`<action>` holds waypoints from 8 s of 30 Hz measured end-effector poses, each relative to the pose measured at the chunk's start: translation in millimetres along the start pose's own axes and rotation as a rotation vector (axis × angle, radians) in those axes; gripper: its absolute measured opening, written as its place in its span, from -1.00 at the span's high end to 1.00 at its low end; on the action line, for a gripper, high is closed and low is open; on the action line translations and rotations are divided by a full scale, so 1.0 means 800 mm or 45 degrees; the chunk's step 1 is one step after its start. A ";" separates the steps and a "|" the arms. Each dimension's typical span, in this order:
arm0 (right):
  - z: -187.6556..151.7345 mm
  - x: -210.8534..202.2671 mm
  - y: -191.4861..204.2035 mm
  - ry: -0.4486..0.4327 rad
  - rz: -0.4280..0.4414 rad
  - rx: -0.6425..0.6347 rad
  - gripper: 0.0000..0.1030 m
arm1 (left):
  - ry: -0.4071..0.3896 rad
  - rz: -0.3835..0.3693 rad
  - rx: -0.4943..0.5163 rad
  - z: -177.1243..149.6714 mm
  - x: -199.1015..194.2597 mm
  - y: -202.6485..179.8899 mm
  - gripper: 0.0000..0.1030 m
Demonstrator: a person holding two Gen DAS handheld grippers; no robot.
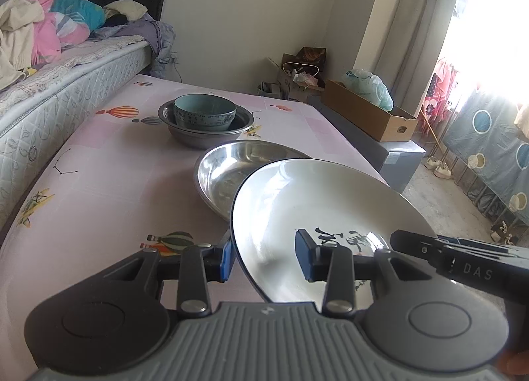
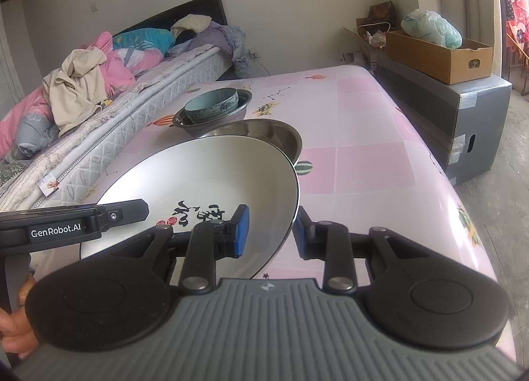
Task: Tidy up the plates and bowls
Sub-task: 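Carry the white plate with both grippers over the large steel bowl, then lower the white plate into the large steel bowl and open both grippers, then move both open grippers to the rim of the steel bowl holding the teal bowl, then close both grippers on the steel bowl rim, then lift the steel and teal bowl stack with both grippers over the white plate, then lower the bowl stack onto the white plate and open both grippers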
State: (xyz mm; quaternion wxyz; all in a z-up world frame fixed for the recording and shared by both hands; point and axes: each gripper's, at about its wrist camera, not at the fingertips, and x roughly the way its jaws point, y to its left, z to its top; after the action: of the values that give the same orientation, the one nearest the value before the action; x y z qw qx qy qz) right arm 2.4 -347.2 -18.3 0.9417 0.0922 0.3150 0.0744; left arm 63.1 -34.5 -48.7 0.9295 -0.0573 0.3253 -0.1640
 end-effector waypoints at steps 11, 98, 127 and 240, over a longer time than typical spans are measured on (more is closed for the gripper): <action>0.065 0.096 -0.002 0.024 0.022 -0.003 0.45 | 0.059 0.039 -0.031 0.045 0.072 0.032 0.25; 0.226 0.242 0.001 0.081 0.209 -0.014 -0.49 | 0.083 0.191 -0.280 0.178 0.158 0.184 -0.48; 0.254 0.485 -0.023 0.531 0.396 0.330 0.61 | 0.264 0.084 -0.497 0.206 0.287 0.222 0.76; 0.149 0.226 -0.048 0.409 0.149 0.141 0.54 | 0.149 -0.005 -0.335 0.109 0.099 0.083 0.01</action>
State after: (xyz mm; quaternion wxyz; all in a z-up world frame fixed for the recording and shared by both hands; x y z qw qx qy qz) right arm 221.0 -364.1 -38.1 0.8668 0.1492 0.4590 0.1255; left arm 193.3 0.4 -41.3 0.8931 -0.1695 0.3975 -0.1248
